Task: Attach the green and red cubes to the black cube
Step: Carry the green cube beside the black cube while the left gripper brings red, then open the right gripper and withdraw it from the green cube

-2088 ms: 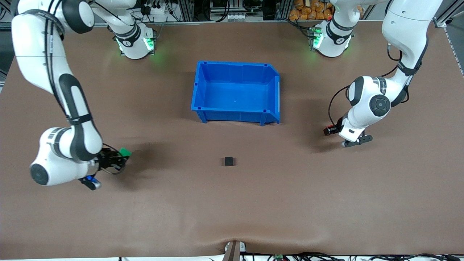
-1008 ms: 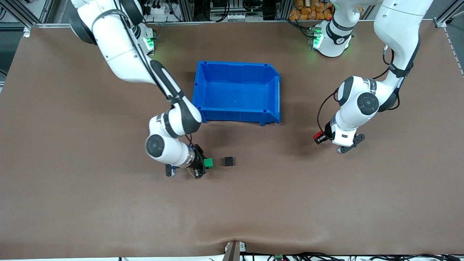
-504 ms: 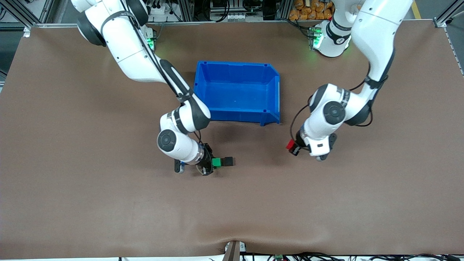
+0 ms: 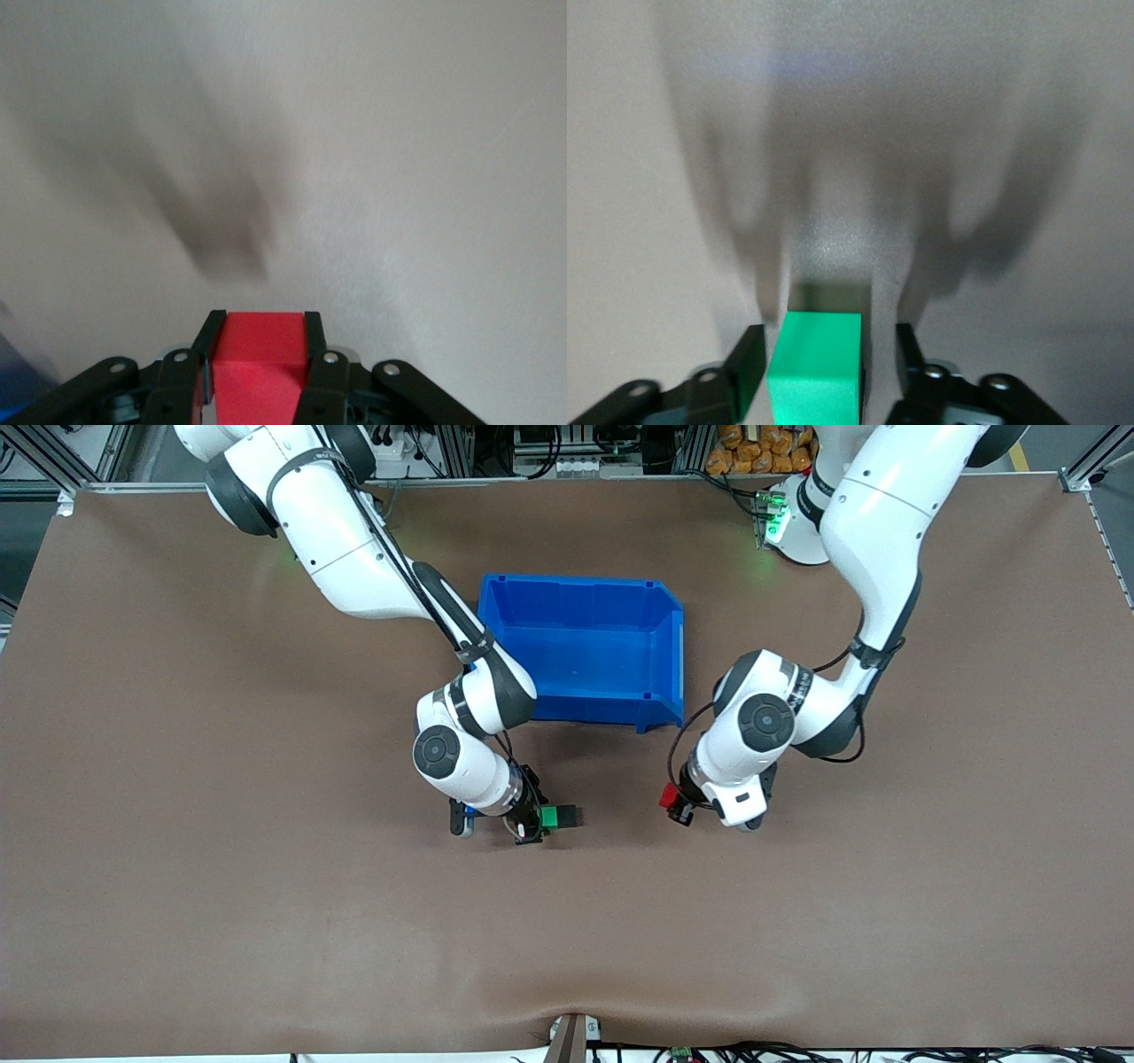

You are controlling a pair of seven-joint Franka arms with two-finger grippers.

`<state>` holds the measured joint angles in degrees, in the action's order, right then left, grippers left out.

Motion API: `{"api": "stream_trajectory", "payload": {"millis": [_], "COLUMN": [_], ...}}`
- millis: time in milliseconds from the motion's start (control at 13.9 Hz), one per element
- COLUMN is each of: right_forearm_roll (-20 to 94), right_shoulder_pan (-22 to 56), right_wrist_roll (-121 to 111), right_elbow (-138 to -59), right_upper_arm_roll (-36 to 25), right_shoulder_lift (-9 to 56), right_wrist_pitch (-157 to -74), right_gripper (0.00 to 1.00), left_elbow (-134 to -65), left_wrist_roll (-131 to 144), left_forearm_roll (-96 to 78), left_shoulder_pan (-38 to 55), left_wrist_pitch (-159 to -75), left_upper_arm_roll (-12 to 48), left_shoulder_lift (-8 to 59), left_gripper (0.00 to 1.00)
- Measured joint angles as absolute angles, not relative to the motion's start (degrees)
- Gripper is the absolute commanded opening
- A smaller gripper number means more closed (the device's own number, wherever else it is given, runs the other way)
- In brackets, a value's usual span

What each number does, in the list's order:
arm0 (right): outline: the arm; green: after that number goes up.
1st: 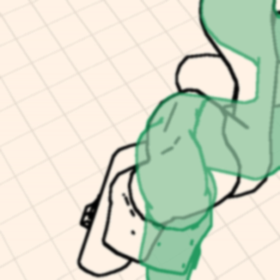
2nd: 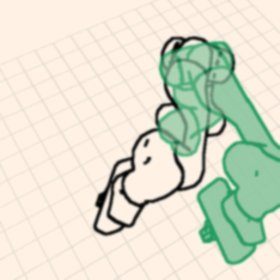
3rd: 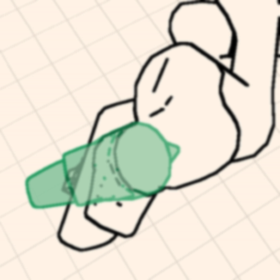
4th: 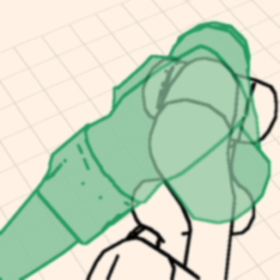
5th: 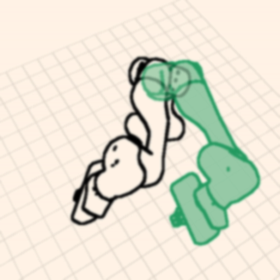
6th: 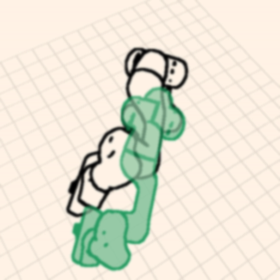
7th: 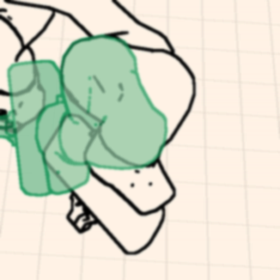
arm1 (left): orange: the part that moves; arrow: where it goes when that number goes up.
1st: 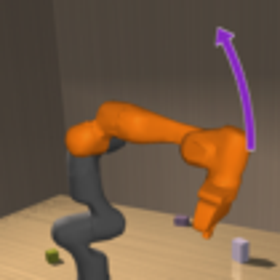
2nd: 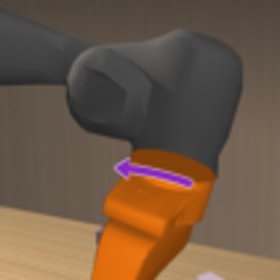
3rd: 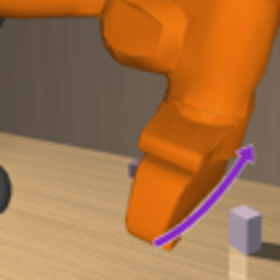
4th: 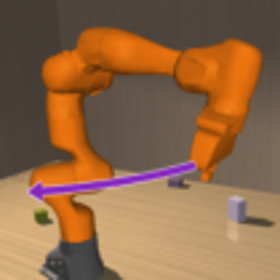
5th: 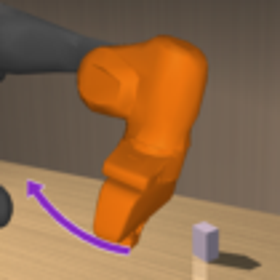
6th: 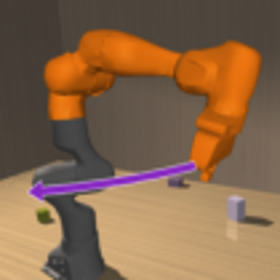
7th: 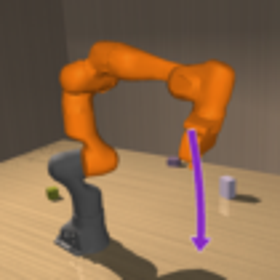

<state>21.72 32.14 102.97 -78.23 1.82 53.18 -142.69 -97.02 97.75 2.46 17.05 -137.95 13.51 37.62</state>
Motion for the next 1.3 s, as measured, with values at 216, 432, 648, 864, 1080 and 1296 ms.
{"api": "stream_trajectory", "payload": {"millis": [216,432,648,864,1080,1296], "right_forearm_roll": [21.72,21.72,21.71,20.95,20.07,17.42], "right_shoulder_pan": [32.06,31.66,30.92,27.48,21.94,16.24], "right_wrist_roll": [102.97,102.97,102.97,100.32,90.62,77.03], "right_elbow": [-77.68,-76.58,-73.95,-67.05,-62.33,-60.82], "right_upper_arm_roll": [1.37,1.05,0.34,-0.38,-0.62,-0.72], "right_shoulder_lift": [53.18,52.93,52.67,52.35,50.81,48.24], "right_wrist_pitch": [-142.68,-142.22,-135.68,-120.69,-107.34,-98.08], "right_gripper": [1.00,1.00,1.00,1.00,1.00,1.00], "left_elbow": [-94.09,-90.81,-86.27,-82.96,-81.27,-78.97], "left_wrist_roll": [103.96,109.49,116.85,120.14,122.25,125.20], "left_forearm_roll": [2.46,2.46,2.46,2.46,2.46,2.46], "left_shoulder_pan": [19.10,19.64,21.15,23.02,24.48,27.95], "left_wrist_pitch": [-137.95,-137.95,-137.95,-137.95,-137.87,-137.86], "left_upper_arm_roll": [13.51,13.51,13.48,13.44,13.26,9.51], "left_shoulder_lift": [40.48,43.41,46.50,48.50,49.84,52.22], "left_gripper": [0.00,0.00,0.00,0.00,0.00,0.00]}}
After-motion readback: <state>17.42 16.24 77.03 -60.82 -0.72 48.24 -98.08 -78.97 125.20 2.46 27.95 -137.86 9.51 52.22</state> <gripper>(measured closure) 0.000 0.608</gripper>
